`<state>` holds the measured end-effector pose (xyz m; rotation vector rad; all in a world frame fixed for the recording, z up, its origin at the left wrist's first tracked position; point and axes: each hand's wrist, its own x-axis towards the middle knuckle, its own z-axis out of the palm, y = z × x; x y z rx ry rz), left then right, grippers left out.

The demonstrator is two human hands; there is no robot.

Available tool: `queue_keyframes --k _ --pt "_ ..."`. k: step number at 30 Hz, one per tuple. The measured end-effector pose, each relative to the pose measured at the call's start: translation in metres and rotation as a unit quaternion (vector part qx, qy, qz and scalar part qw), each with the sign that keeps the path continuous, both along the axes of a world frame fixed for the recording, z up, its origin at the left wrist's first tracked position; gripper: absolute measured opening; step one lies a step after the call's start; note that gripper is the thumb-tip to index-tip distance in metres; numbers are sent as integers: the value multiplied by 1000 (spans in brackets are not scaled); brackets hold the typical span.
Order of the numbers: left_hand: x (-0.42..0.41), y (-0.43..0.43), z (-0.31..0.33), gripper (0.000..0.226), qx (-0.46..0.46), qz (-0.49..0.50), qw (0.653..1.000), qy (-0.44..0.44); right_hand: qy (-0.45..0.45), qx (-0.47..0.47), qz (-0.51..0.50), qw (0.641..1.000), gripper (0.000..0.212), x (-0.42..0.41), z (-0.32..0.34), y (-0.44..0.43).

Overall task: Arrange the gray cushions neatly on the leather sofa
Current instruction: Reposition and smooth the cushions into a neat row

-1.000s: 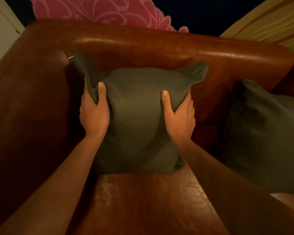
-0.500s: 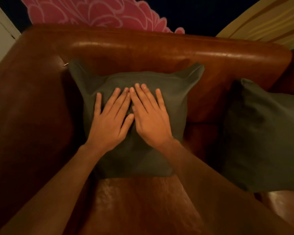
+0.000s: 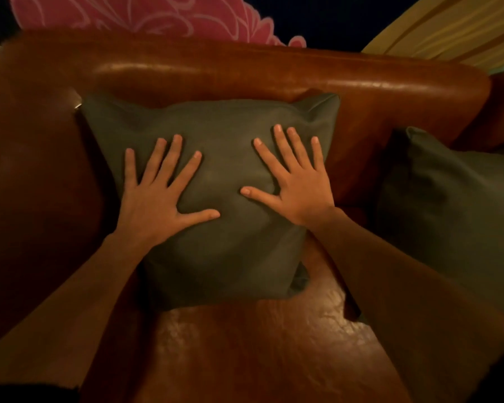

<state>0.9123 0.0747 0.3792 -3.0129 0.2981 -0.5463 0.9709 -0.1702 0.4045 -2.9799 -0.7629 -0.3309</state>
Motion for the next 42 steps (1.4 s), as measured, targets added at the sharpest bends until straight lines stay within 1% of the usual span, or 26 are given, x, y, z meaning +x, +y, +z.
queue_keyframes --k 2,4,5,6,7,9,10,12,14,16,17,18,19,20,21,22,24,28,31,33,35,37,38,39,41,42 --pt "-8 -1 -4 86 8 -16 999 -46 -34 34 26 999 80 -8 0 3" --pt "-23 -9 -12 71 30 -56 991 -117 -80 70 88 990 77 -22 -5 3" --pt "-32 -16 -18 62 36 -82 986 -139 -91 77 117 986 80 -28 -8 2" --pt "-41 -20 -24 58 36 -107 983 -144 -94 73 136 984 87 -33 -11 0" --pt "-50 -20 -29 61 34 -130 981 -137 -91 62 148 983 95 -36 -13 -3" --pt "-58 -7 -34 78 35 -166 981 -92 -82 27 156 984 103 -35 -13 -12" --pt "-59 1 -35 83 39 -171 982 -65 -77 9 149 986 103 -33 -12 -18" --pt "-56 11 -34 83 41 -159 986 -33 -61 -18 119 991 102 -29 -12 -34" --pt "-59 9 -33 85 -7 -107 994 -11 -26 -13 71 997 103 -30 -12 -45" --pt "-66 3 -29 96 -106 10 994 14 32 33 31 998 107 -34 -13 -49" --pt "-69 1 -27 104 -163 68 984 26 67 62 19 996 110 -35 -14 -48" --pt "-70 1 -24 112 -228 111 966 44 100 92 11 991 114 -36 -14 -46" --pt "-68 2 -19 120 -298 141 941 72 131 121 4 984 119 -35 -13 -44" --pt "-64 2 -14 126 -358 160 914 104 161 148 2 976 122 -33 -11 -42" --pt "-61 1 -9 128 -397 168 894 126 188 169 3 967 124 -31 -8 -40" --pt "-58 0 -6 129 -413 167 885 133 209 184 9 960 126 -29 -6 -39" --pt "-57 -4 -2 129 -424 150 884 132 233 191 23 953 130 -26 -2 -37" --pt "-61 -10 0 130 -438 116 883 125 236 166 41 956 133 -27 -2 -38" --pt "-64 -11 0 129 -438 96 886 118 229 174 52 956 131 -32 -3 -42" --pt "-66 -6 -1 127 -445 109 880 123 234 199 48 951 126 -36 -2 -43" --pt "-68 -2 -2 122 -447 117 879 119 245 219 35 944 116 -39 2 -42" --pt "-68 -1 -5 115 -453 116 880 88 253 229 16 940 107 -40 5 -42" --pt "-65 -1 -6 114 -469 122 872 64 257 255 -9 932 105 -41 7 -41" --pt "-59 -1 -5 114 -499 139 855 43 261 303 -54 915 106 -42 9 -38" --pt "-46 1 -1 117 -570 195 797 38 278 412 -168 852 112 -42 10 -30" --pt "-40 1 1 117 -589 216 776 55 295 443 -206 822 115 -42 10 -25"
